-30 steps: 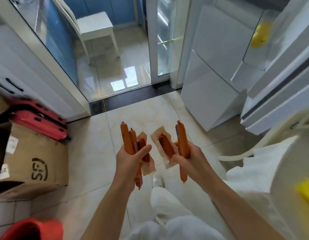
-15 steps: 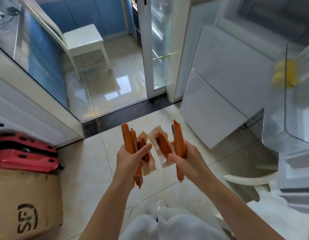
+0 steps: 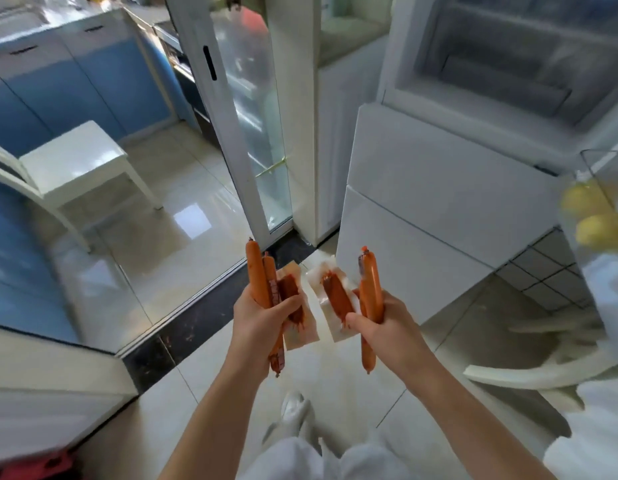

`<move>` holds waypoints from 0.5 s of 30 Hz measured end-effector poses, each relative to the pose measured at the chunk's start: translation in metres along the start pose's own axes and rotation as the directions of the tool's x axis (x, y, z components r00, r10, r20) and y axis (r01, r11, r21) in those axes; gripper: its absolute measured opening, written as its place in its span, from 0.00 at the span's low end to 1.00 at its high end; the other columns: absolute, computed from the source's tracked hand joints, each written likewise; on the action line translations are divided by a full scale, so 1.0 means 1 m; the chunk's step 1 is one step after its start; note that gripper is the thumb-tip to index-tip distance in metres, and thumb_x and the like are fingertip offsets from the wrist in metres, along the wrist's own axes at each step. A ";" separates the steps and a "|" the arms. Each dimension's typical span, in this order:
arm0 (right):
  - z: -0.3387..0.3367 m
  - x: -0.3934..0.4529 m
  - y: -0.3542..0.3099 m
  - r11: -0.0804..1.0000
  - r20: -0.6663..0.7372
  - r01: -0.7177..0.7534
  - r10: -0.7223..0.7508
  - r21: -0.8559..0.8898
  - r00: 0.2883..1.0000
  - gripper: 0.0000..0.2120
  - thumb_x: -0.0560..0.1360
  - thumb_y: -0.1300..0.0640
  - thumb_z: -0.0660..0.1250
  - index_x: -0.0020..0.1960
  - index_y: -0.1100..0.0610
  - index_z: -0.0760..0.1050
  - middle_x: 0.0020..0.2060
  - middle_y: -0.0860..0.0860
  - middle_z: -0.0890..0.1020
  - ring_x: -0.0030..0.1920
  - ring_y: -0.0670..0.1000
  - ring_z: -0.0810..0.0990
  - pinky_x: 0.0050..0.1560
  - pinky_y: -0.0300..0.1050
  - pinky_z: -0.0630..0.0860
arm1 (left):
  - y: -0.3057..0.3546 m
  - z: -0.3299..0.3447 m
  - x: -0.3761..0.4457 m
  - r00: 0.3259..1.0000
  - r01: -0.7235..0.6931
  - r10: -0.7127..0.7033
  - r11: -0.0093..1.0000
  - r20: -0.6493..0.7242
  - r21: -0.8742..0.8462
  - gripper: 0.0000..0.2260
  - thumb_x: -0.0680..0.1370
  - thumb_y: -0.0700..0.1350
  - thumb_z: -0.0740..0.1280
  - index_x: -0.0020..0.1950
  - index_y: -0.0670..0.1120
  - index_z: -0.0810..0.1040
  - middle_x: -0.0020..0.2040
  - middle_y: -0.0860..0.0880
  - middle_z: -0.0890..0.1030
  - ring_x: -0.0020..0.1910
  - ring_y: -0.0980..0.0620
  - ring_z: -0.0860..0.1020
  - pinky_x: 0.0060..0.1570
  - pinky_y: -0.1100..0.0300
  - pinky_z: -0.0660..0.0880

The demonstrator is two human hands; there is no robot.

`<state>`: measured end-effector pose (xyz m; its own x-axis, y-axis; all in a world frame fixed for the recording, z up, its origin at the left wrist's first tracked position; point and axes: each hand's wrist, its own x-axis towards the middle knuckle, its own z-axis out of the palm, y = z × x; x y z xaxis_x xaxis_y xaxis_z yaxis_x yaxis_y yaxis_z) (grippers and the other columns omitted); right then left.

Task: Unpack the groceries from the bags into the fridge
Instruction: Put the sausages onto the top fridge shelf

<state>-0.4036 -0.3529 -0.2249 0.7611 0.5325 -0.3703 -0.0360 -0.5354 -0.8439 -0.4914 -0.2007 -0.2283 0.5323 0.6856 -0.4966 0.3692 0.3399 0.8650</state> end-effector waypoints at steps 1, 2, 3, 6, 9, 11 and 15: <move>0.003 0.011 -0.008 1.000 -0.036 -0.005 0.005 0.017 0.999 0.07 0.77 0.54 0.66 0.54 0.49 0.73 0.43 0.45 0.79 0.40 0.46 0.79 0.34 0.31 0.70 | 0.012 -0.001 0.015 0.999 -0.019 0.019 1.000 0.034 0.019 0.13 0.72 0.39 0.74 0.53 0.48 0.77 0.47 0.49 0.82 0.45 0.53 0.82 0.36 0.65 0.75; 0.004 0.021 -0.016 0.999 -0.072 -0.011 0.013 0.033 0.997 0.06 0.77 0.54 0.66 0.53 0.50 0.73 0.43 0.46 0.80 0.40 0.46 0.79 0.36 0.31 0.70 | 0.023 -0.002 0.028 0.997 -0.040 0.038 0.999 0.065 0.036 0.14 0.71 0.39 0.75 0.54 0.48 0.77 0.47 0.49 0.83 0.44 0.53 0.82 0.36 0.66 0.75; 0.004 0.030 -0.024 0.999 -0.105 -0.017 0.022 0.050 0.994 0.06 0.77 0.54 0.66 0.54 0.51 0.74 0.42 0.47 0.80 0.40 0.47 0.80 0.37 0.32 0.71 | 0.034 -0.001 0.040 0.994 -0.061 0.056 0.997 0.093 0.052 0.15 0.71 0.39 0.75 0.54 0.48 0.77 0.47 0.49 0.83 0.44 0.53 0.83 0.36 0.65 0.77; -0.002 0.054 -0.042 0.995 -0.197 -0.017 0.036 0.101 0.980 0.06 0.77 0.54 0.66 0.53 0.52 0.75 0.39 0.48 0.80 0.39 0.48 0.81 0.37 0.32 0.72 | 0.064 0.008 0.074 0.978 -0.119 0.106 0.991 0.179 0.059 0.18 0.69 0.38 0.76 0.57 0.46 0.79 0.48 0.47 0.84 0.45 0.52 0.84 0.41 0.61 0.81; -0.017 0.075 -0.057 0.989 -0.284 0.001 0.041 0.148 0.958 0.06 0.76 0.54 0.67 0.53 0.51 0.75 0.37 0.48 0.79 0.38 0.48 0.80 0.40 0.36 0.74 | 0.088 0.027 0.102 0.948 -0.164 0.149 0.986 0.280 0.031 0.21 0.68 0.37 0.77 0.59 0.46 0.79 0.49 0.48 0.84 0.48 0.50 0.83 0.43 0.59 0.82; -0.031 0.087 -0.064 0.988 -0.341 0.009 0.046 0.157 0.939 0.04 0.76 0.55 0.67 0.51 0.52 0.76 0.33 0.48 0.78 0.34 0.48 0.79 0.38 0.37 0.76 | 0.103 0.045 0.118 0.921 -0.189 0.173 0.982 0.350 0.011 0.20 0.68 0.37 0.77 0.53 0.56 0.80 0.46 0.57 0.84 0.49 0.54 0.83 0.44 0.58 0.81; -0.066 0.110 -0.077 0.983 -0.424 0.036 0.046 0.182 0.904 0.07 0.76 0.55 0.67 0.41 0.52 0.72 0.23 0.42 0.71 0.24 0.41 0.73 0.28 0.29 0.69 | 0.137 0.090 0.142 0.866 -0.264 0.224 0.964 0.448 0.028 0.22 0.67 0.38 0.78 0.52 0.60 0.78 0.41 0.64 0.83 0.46 0.59 0.83 0.46 0.56 0.81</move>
<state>-0.2743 -0.2968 -0.1752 0.9615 0.1787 -0.2087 -0.1262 -0.3877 -0.9131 -0.2967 -0.1148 -0.1867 0.8845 0.3815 -0.2686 0.2368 0.1289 0.9630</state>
